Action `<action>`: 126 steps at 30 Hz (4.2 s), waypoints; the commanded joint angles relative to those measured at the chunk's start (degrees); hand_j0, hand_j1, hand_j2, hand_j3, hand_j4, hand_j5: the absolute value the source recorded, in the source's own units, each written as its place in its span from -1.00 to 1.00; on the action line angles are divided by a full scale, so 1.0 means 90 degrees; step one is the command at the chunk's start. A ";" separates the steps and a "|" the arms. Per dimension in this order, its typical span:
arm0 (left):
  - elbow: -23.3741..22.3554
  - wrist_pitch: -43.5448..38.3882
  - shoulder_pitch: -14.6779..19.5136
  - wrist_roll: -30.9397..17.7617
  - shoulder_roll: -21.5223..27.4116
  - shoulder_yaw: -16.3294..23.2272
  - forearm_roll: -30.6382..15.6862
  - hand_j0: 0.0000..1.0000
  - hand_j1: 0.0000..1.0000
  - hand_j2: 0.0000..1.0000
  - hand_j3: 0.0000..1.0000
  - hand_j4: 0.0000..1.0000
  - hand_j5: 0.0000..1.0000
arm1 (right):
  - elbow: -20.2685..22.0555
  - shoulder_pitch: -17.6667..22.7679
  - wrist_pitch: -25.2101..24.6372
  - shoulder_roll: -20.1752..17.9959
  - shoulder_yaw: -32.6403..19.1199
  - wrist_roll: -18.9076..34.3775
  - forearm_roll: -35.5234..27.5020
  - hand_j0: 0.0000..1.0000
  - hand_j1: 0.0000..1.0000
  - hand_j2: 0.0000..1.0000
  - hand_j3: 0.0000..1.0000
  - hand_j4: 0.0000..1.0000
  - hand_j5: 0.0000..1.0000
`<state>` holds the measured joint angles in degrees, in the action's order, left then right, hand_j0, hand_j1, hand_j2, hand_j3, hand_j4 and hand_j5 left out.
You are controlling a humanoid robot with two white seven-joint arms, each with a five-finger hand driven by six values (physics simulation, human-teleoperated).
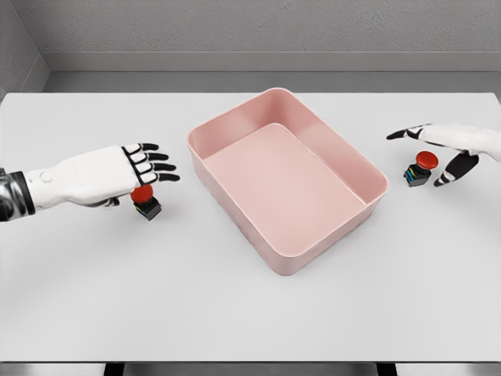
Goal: Put the industrial switch in the basket with both arms
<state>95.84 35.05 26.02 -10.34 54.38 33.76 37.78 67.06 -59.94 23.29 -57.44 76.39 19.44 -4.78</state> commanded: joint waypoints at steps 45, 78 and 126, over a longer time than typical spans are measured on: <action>-0.0883 -0.0005 -0.0059 0.0045 -0.0554 0.0322 0.0021 1.00 1.00 1.00 1.00 1.00 1.00 | -0.0390 0.0010 0.0029 0.0181 0.0116 0.0194 -0.0036 0.06 0.06 0.06 0.06 0.06 0.06; -0.0258 -0.0005 0.0361 0.0064 -0.0251 0.0243 -0.0584 -0.14 -0.14 -0.14 -0.14 -0.14 -0.14 | 0.0059 -0.0713 0.0693 0.0103 0.0038 0.0663 -0.0094 0.00 0.00 0.00 0.00 0.00 0.00; 0.0045 -0.0005 0.1660 -0.0394 -0.1608 0.0566 -0.0545 -0.14 -0.14 -0.14 -0.14 -0.14 -0.14 | 0.0410 -0.1445 0.0742 0.0533 0.0018 0.0936 -0.0250 0.00 0.00 0.00 0.00 0.00 0.00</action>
<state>96.47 35.08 40.96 -13.32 40.58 38.84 33.18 70.73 -72.95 30.09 -52.74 76.64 27.90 -6.73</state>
